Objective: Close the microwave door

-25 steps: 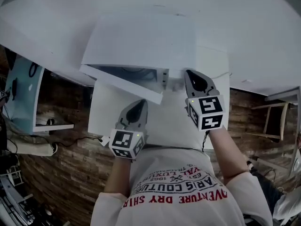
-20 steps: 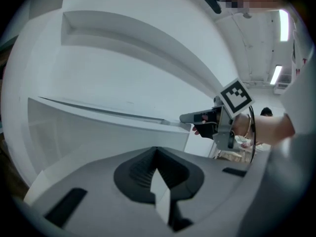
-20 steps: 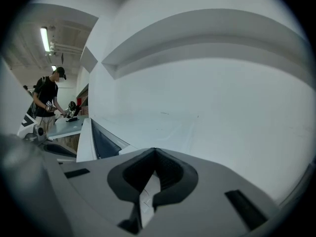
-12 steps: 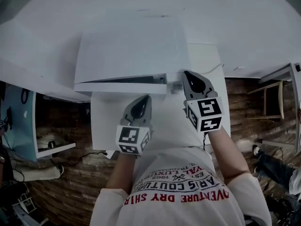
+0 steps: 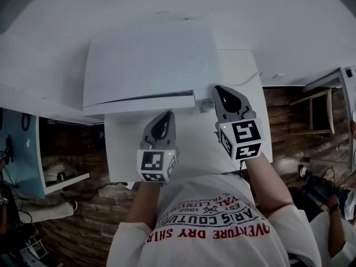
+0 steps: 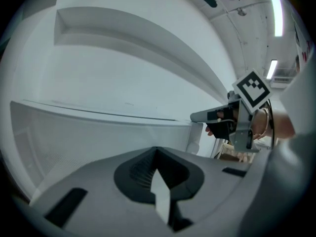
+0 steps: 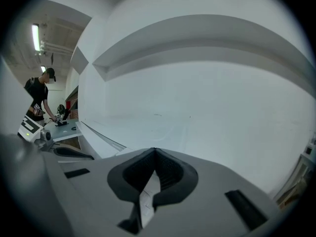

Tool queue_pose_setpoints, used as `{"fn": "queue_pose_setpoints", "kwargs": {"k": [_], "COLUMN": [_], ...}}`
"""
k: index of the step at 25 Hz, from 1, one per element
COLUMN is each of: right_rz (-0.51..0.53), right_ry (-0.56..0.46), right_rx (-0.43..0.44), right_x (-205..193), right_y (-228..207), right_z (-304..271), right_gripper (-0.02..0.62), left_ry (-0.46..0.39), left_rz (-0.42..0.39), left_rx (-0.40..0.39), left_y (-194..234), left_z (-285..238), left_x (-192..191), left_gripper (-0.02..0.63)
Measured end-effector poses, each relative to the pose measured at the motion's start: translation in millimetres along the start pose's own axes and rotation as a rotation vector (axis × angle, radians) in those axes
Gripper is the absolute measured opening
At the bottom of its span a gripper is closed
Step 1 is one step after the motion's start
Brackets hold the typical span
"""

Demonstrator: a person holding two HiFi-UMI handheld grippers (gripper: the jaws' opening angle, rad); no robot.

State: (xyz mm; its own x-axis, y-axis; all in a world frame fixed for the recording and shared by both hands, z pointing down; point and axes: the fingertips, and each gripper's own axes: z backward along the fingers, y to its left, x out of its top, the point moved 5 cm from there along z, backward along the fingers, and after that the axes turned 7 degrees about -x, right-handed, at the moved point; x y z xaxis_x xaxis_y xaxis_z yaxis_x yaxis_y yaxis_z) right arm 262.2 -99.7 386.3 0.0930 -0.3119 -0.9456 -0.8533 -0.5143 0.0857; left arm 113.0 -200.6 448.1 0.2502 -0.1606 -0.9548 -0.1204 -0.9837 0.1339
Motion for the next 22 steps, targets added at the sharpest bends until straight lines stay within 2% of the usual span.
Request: {"fn": "queue_pose_setpoints", "kwargs": {"k": [16,19,22], "right_rz": [-0.021,-0.051,-0.065], "right_ry": [-0.027,-0.065,-0.062], "right_rx": [-0.011,0.008,0.012], "right_x": [-2.8,-4.1,-4.7], "right_y": [0.5,-1.1,-2.4], "right_z": [-0.1,0.4,0.5], "right_gripper": [0.012,0.012,0.012], "left_ry": [0.017,-0.011,-0.042], "left_rz": [0.020,0.026,-0.017], "left_rx": [-0.011,-0.036,-0.069], "left_y": [9.7,5.9,-3.6], "left_z": [-13.1,-9.7,-3.0], "left_x": [3.1,14.2,29.3], "left_gripper": [0.002,0.002,0.002]}}
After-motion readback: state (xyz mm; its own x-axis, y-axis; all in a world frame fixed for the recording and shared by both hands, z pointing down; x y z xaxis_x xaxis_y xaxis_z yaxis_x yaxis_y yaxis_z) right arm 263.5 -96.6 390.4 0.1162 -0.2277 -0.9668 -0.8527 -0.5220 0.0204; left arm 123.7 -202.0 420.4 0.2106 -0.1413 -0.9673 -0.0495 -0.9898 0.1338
